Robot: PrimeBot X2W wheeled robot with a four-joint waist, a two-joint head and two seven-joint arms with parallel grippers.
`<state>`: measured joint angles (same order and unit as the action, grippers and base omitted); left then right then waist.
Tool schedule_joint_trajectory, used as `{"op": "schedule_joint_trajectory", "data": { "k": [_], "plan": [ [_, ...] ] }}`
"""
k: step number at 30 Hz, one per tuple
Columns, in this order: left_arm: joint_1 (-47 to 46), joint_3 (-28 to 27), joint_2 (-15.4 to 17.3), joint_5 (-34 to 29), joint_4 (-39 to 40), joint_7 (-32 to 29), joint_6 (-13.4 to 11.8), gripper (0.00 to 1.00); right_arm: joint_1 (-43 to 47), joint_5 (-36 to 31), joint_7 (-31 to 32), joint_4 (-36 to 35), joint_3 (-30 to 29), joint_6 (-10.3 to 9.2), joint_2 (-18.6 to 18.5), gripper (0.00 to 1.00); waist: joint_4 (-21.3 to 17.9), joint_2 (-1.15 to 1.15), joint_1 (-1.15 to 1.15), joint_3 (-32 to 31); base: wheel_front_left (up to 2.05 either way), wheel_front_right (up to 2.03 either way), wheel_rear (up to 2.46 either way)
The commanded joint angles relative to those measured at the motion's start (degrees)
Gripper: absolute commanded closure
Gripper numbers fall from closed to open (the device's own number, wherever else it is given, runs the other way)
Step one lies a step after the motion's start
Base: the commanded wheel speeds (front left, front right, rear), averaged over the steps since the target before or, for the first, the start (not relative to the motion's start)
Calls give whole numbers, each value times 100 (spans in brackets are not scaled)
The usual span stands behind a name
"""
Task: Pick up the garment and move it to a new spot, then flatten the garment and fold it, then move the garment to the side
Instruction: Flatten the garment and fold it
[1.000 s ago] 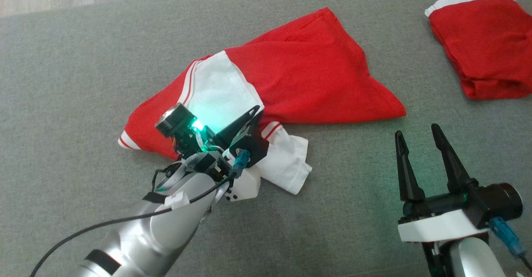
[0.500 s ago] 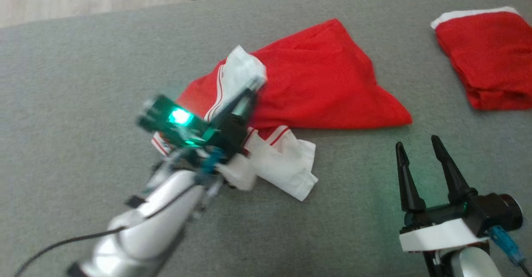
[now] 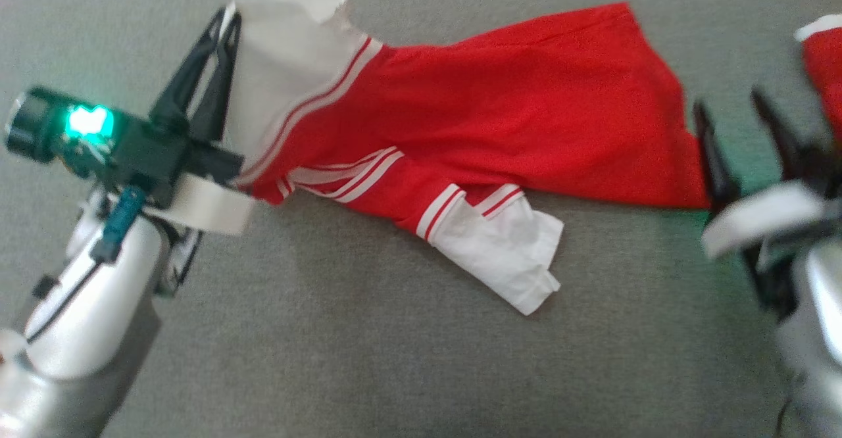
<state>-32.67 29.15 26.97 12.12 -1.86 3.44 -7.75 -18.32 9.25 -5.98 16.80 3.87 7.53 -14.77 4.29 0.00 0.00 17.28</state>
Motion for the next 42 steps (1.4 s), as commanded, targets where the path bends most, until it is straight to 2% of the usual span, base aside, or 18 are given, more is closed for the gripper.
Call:
{"op": "schedule_joint_trajectory", "data": {
  "k": [1, 5, 10, 15, 20, 27, 28, 30, 33, 34, 36, 37, 42],
  "plan": [
    [-475, -329, 255, 5, 86, 76, 52, 100, -496, 203, 315, -2, 280, -4, -275, 0, 236, 0, 0, 317, 0, 0, 0],
    [-837, -269, 173, 0, -157, 196, 194, 100, -1467, 880, 1106, 520, 763, -4, -867, 0, 428, 0, 0, 588, 0, 0, 0],
    [-1160, -127, -1, -27, -435, 325, 312, 100, -2360, 1315, 1561, 1159, 1442, -4, -1396, 0, 607, 0, 0, 833, 0, 0, 0],
    [-1300, -47, -84, -31, -612, 401, 370, 100, -2894, 1490, 1640, 1706, 1954, -4, -1448, 0, 691, 0, 0, 962, 0, 0, 0],
    [-1389, 30, -118, -36, -742, 461, 423, 100, -3346, 1626, 1635, 2323, 2551, -4, -1341, 0, 746, 0, 0, 1037, 0, 0, 0],
    [-1429, 65, -87, -33, -807, 489, 422, 100, -3774, 1657, 1393, 3009, 2960, -4, -1249, 1, 761, 0, 0, 1056, 0, 0, 0],
    [-1431, 66, -81, -30, -813, 491, 418, 100, -3818, 1659, 1341, 3079, 3004, -4, -1237, 13, 757, 0, 0, 1051, 0, 0, 0],
    [-1434, 61, -69, -19, -824, 495, 407, 100, -3895, 1673, 1269, 3203, 3095, -4, -1213, 51, 747, 0, 0, 1045, 0, 0, 0],
    [-1436, 59, -61, 2, -841, 501, 392, 100, -3986, 1705, 1191, 3351, 3243, -4, -1178, 69, 732, 0, 0, 1034, 0, 0, 0],
    [-1438, 60, -63, 10, -848, 505, 388, 100, -4015, 1712, 1150, 3386, 3295, -4, -1175, 79, 729, 0, 0, 1030, 0, 0, 0],
    [-1438, 65, -63, 22, -867, 513, 380, 100, -4071, 1730, 1085, 3465, 3385, -4, -1166, 90, 720, 0, 0, 1023, 0, 0, 0],
    [-1440, 66, -64, 28, -877, 518, 376, 100, -4108, 1730, 1042, 3494, 3430, -4, -1164, 100, 713, 0, 0, 1021, 0, 0, 0],
    [-1481, 8, 52, 5, -845, 594, 327, 100, -4394, 1783, 714, 3537, 3551, -4, -1128, 100, 551, 0, 0, 971, 0, 0, 0]
  ]
}}
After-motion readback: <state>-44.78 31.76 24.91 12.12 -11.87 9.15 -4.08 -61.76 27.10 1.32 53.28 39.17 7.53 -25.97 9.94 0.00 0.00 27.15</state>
